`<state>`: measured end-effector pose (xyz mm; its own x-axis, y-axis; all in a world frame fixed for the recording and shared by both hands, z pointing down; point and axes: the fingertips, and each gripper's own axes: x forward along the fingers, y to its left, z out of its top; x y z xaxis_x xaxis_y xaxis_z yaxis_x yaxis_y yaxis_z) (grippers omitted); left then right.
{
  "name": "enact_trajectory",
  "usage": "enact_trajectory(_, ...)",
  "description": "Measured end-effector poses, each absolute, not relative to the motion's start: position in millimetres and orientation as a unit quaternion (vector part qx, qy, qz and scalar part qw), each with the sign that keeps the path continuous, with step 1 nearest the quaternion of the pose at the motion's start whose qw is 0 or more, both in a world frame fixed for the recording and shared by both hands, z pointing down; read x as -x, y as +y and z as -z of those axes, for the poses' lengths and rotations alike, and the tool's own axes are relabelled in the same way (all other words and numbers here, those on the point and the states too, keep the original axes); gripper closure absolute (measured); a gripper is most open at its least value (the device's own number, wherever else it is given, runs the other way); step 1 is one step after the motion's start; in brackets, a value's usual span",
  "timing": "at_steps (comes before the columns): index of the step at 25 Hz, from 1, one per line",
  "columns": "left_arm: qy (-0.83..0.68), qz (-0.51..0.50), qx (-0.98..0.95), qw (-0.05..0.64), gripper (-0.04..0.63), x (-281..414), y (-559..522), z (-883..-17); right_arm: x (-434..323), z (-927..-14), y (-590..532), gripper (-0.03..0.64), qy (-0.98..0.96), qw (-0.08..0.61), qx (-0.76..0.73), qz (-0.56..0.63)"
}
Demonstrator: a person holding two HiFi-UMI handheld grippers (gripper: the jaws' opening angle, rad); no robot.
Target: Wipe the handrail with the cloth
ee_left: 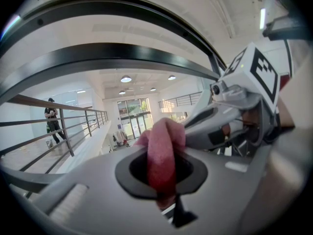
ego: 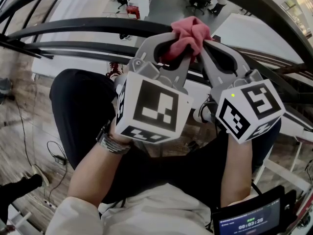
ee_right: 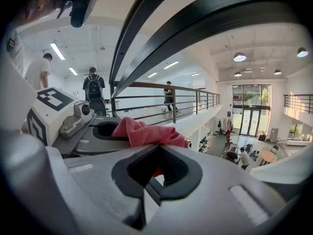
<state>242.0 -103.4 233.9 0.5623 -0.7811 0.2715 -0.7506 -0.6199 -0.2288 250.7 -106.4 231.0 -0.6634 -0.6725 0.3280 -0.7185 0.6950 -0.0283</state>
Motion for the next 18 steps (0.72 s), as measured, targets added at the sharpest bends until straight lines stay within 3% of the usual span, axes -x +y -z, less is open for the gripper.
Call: enact_trajectory(18,0.431,0.173,0.885,0.043,0.563,-249.7,-105.5,-233.2,-258.8,-229.6,-108.5,0.615,-0.905,0.142,-0.392,-0.079)
